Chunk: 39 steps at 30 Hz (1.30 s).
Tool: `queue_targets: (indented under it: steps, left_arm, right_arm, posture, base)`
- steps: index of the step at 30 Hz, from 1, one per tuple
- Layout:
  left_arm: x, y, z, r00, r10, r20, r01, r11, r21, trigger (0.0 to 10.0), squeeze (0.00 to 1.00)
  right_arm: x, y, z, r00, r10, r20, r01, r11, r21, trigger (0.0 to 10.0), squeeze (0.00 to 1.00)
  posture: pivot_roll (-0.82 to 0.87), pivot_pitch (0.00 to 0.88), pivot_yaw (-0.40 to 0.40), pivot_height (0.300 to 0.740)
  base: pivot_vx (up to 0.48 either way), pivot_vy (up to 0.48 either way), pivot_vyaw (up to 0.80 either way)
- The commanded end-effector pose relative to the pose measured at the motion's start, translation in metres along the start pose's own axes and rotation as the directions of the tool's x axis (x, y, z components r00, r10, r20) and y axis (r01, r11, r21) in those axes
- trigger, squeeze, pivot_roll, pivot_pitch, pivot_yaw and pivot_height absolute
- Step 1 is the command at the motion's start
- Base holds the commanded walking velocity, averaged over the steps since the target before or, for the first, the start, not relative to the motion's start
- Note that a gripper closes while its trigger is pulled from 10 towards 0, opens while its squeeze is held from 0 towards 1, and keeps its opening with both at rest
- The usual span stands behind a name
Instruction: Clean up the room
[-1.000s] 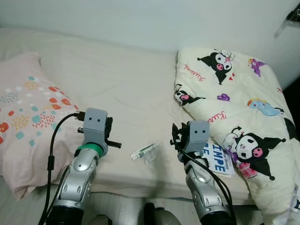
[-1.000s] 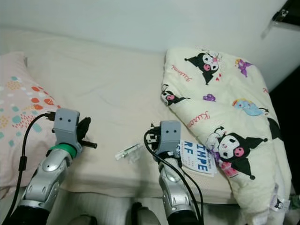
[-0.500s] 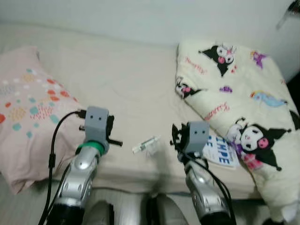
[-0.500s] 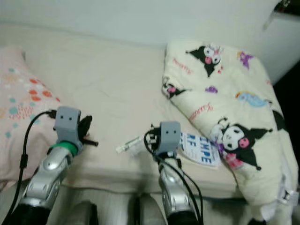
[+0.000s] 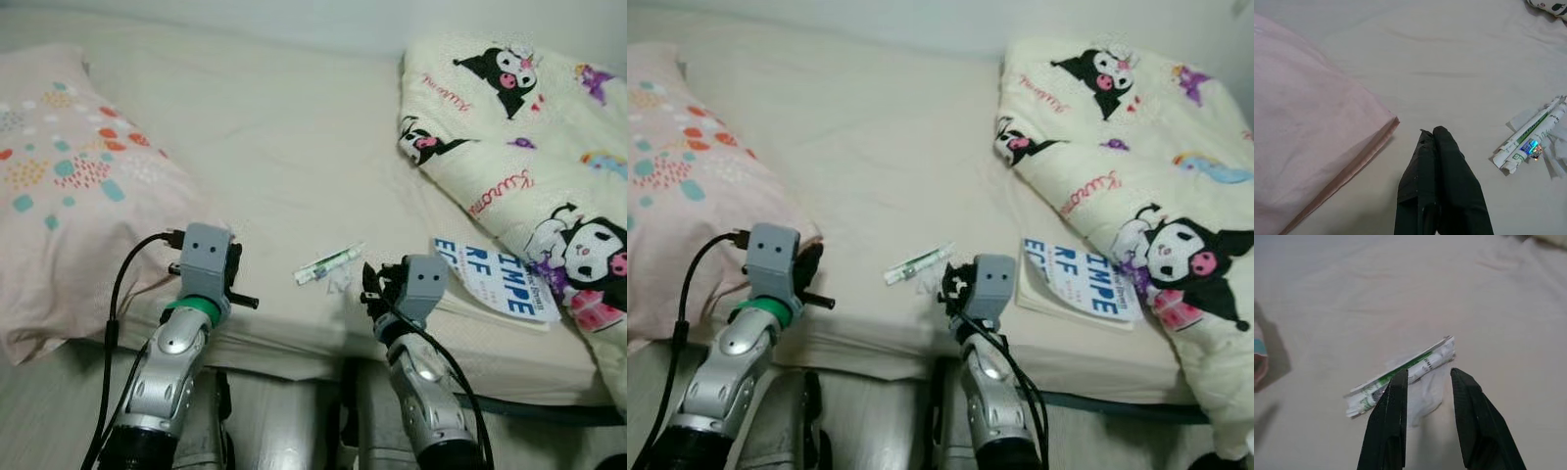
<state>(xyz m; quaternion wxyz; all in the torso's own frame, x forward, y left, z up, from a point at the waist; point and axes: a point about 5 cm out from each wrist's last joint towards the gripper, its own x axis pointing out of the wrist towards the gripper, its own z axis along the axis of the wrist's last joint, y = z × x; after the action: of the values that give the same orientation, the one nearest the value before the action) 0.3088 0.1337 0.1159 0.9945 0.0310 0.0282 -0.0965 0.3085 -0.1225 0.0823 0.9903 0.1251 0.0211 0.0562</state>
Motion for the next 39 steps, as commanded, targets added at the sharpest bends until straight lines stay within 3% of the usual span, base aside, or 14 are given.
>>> queue_targets:
  steps: [1, 12, 13, 14, 15, 16, 18, 19, 22, 29, 30, 31, 32, 39]
  left_arm:
    - [-0.002, -0.001, -0.002, 1.000, -0.011, -0.019, 0.011, 1.000, 0.012, 10.0, 0.00]
    - [-0.005, 0.003, 0.003, 1.000, -0.005, -0.007, 0.005, 1.000, 0.023, 10.0, 0.00]
    - [-0.006, 0.004, 0.006, 1.000, -0.003, 0.001, 0.003, 1.000, 0.028, 10.0, 0.00]
    - [-0.007, 0.007, 0.012, 1.000, 0.003, 0.015, -0.004, 0.999, 0.035, 10.0, 0.00]
    - [-0.007, 0.007, 0.012, 1.000, 0.003, 0.015, -0.004, 0.999, 0.035, 10.0, 0.00]
    - [-0.008, 0.008, 0.014, 1.000, 0.007, 0.020, -0.008, 0.999, 0.038, 10.0, 0.00]
    - [-0.008, 0.008, 0.014, 1.000, 0.007, 0.020, -0.008, 0.999, 0.038, 10.0, 0.00]
    - [-0.011, 0.011, 0.016, 1.000, 0.015, 0.023, -0.016, 0.999, 0.044, 10.0, 0.00]
    - [-0.017, 0.015, 0.016, 1.000, 0.024, 0.017, -0.025, 0.998, 0.052, 10.0, 0.00]
    - [-0.021, 0.017, 0.017, 1.000, 0.027, 0.011, -0.027, 0.998, 0.061, 10.0, 0.00]
    - [-0.022, 0.017, 0.017, 1.000, 0.027, 0.010, -0.027, 0.998, 0.063, 10.0, 0.00]
    - [-0.022, 0.017, 0.017, 1.000, 0.027, 0.010, -0.027, 0.998, 0.063, 10.0, 0.00]
    - [-0.024, 0.019, 0.019, 1.000, 0.027, 0.008, -0.028, 0.997, 0.067, 10.0, 0.00]
    - [-0.032, 0.022, 0.022, 1.000, 0.030, 0.000, -0.030, 0.996, 0.081, 10.0, 0.00]
  right_arm:
    - [0.002, 0.001, -0.004, 0.999, 0.011, -0.034, -0.009, 0.998, 0.055, 10.0, 0.00]
    - [0.019, 0.005, -0.003, 0.993, 0.069, -0.097, -0.051, 0.982, 0.182, 10.0, 0.00]
    - [0.022, 0.004, -0.005, 0.991, 0.061, -0.120, -0.035, 0.977, 0.210, 10.0, 0.20]
    - [0.027, -0.003, -0.011, 0.984, 0.019, -0.177, 0.024, 0.971, 0.237, 10.0, 0.70]
    - [0.027, -0.003, -0.011, 0.984, 0.019, -0.177, 0.024, 0.971, 0.237, 10.0, 0.70]
    - [0.028, -0.008, -0.015, 0.978, -0.018, -0.208, 0.067, 0.971, 0.231, 10.0, 1.00]
    - [0.028, -0.008, -0.015, 0.978, -0.018, -0.208, 0.067, 0.971, 0.231, 10.0, 1.00]
    - [0.029, -0.016, -0.018, 0.965, -0.094, -0.246, 0.151, 0.963, 0.223, 10.0, 1.00]
    - [0.030, -0.025, -0.016, 0.963, -0.139, -0.232, 0.186, 0.963, 0.194, 10.0, 1.00]
    - [0.033, -0.031, -0.013, 0.961, -0.148, -0.234, 0.205, 0.948, 0.242, 10.0, 1.00]
    - [0.034, -0.032, -0.012, 0.962, -0.142, -0.233, 0.204, 0.942, 0.267, 10.0, 0.22]
    - [0.034, -0.032, -0.012, 0.962, -0.142, -0.233, 0.204, 0.942, 0.267, 10.0, 0.22]
    - [0.036, -0.031, -0.010, 0.968, -0.117, -0.223, 0.185, 0.931, 0.314, 10.0, 0.00]
    - [0.042, -0.028, -0.006, 0.979, -0.061, -0.196, 0.136, 0.907, 0.398, 10.0, 0.00]
  posture:
    - [0.04, 0.160, 0.035, 0.595]
    - [0.06, 0.197, 0.037, 0.595]
    - [0.07, 0.207, 0.037, 0.595]
    - [0.08, 0.224, 0.037, 0.595]
    - [0.08, 0.224, 0.037, 0.595]
    - [0.08, 0.226, 0.038, 0.595]
    - [0.08, 0.226, 0.038, 0.595]
    - [0.10, 0.239, 0.039, 0.595]
    - [0.12, 0.251, 0.046, 0.595]
    - [0.14, 0.263, 0.058, 0.595]
    - [0.15, 0.269, 0.064, 0.595]
    - [0.15, 0.269, 0.064, 0.595]
    - [0.16, 0.277, 0.070, 0.595]
    - [0.19, 0.297, 0.079, 0.595]
  base:
    - [0.000, 0.000, 0.00]
    - [0.000, 0.000, 0.00]
    - [0.000, 0.000, 0.00]
    - [0.000, 0.000, 0.00]
    - [0.000, 0.000, 0.00]
    - [0.000, 0.000, 0.00]
    - [0.000, 0.000, 0.00]
    - [0.000, 0.000, 0.00]
    - [0.000, 0.000, 0.00]
    - [0.000, 0.000, 0.00]
    - [0.000, 0.000, 0.00]
    - [0.000, 0.000, 0.00]
    - [0.000, 0.000, 0.00]
    - [0.000, 0.000, 0.00]
